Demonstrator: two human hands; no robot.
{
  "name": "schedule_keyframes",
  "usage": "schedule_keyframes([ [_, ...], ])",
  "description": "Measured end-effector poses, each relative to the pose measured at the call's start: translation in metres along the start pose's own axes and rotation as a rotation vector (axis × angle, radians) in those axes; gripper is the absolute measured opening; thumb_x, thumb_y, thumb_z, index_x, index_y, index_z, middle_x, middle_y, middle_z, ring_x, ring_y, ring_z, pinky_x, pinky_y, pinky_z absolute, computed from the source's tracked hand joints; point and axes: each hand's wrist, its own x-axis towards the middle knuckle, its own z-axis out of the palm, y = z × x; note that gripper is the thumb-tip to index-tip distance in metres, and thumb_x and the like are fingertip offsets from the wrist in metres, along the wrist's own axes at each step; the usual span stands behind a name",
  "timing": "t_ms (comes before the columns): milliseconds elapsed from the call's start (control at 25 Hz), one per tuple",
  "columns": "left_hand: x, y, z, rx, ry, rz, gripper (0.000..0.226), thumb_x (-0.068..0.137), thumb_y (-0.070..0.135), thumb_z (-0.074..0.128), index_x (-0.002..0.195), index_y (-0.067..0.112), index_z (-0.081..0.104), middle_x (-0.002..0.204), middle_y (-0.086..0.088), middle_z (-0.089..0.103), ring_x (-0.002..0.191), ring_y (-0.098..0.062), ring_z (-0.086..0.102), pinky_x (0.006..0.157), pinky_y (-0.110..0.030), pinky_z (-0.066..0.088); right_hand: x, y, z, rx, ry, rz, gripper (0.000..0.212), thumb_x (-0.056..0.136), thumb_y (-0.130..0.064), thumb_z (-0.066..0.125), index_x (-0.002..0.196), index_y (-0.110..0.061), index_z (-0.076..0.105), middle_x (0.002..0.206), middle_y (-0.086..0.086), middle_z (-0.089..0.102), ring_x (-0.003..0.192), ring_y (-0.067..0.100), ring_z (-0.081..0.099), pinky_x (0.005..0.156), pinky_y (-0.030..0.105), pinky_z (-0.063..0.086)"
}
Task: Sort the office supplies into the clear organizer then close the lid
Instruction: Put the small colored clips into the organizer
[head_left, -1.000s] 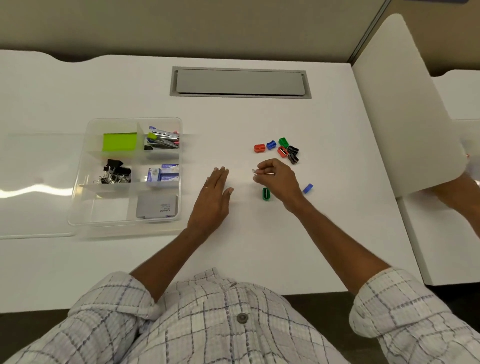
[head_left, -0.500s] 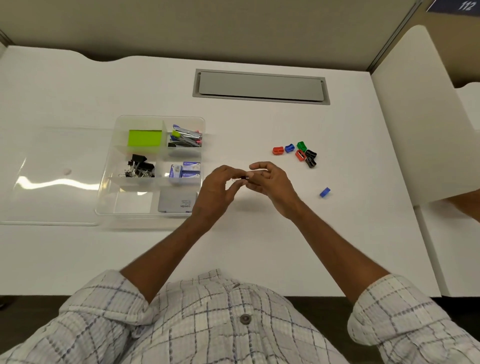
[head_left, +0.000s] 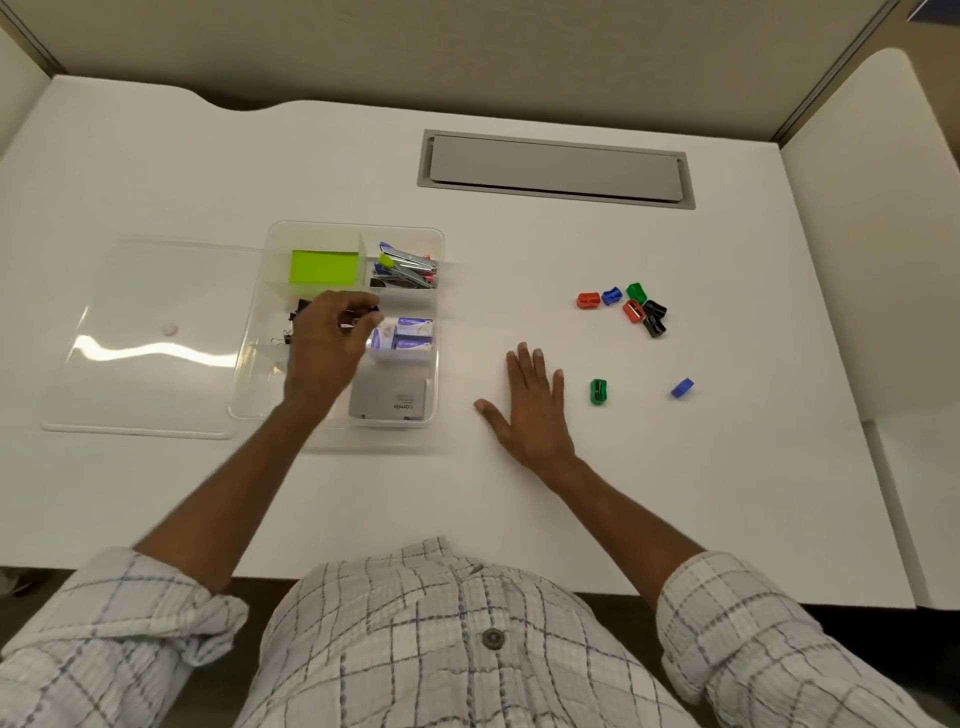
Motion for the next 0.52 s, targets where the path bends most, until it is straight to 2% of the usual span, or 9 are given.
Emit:
schedule_keyframes([
  [120, 0.011, -0.025, -0.035, 0.073, -0.041, -0.065, 0.016, 0.087, 0.017, 0.075, 0.102, 0.013, 0.075, 0.097, -0.002, 0.074, 0.076, 0.002, 0.065, 0.07, -0.008, 0.051, 0.003, -0.005, 0.007, -0.112, 0.04, 0.01, 0.082, 0.101, -0.064, 0.022, 0.16, -0.012, 0.001, 0.169, 0.006, -0.006, 0.156, 0.024, -0.008, 0.125, 0.053, 0.001],
  [240, 0.018, -0.04, -0.056, 0.13, -0.111, -0.114, 0.016, 0.086, 0.016, 0.074, 0.102, 0.017, 0.074, 0.095, 0.002, 0.074, 0.085, -0.013, 0.07, 0.075, -0.021, 0.056, 0.003, -0.004, 0.012, -0.158, 0.085, 0.022, 0.08, 0.102, -0.064, 0.018, 0.16, -0.012, 0.0, 0.169, 0.007, -0.006, 0.156, 0.024, -0.008, 0.125, 0.054, 0.004],
  [360, 0.025, -0.047, -0.066, 0.181, -0.151, -0.117, 0.022, 0.085, 0.009, 0.074, 0.106, 0.016, 0.072, 0.091, -0.002, 0.073, 0.082, -0.017, 0.07, 0.077, -0.025, 0.055, 0.004, -0.005, 0.014, -0.167, 0.096, 0.023, 0.079, 0.102, -0.064, 0.018, 0.16, -0.013, -0.001, 0.169, 0.006, -0.006, 0.156, 0.024, -0.008, 0.125, 0.054, 0.004],
  [520, 0.036, -0.049, -0.064, 0.263, -0.11, -0.203, 0.019, 0.086, 0.016, 0.072, 0.105, 0.015, 0.073, 0.089, -0.007, 0.076, 0.08, -0.018, 0.071, 0.073, -0.023, 0.05, 0.003, -0.005, 0.013, -0.155, 0.104, 0.028, 0.079, 0.101, -0.064, 0.018, 0.16, -0.014, -0.001, 0.169, 0.005, -0.006, 0.156, 0.023, -0.008, 0.126, 0.053, 0.004],
])
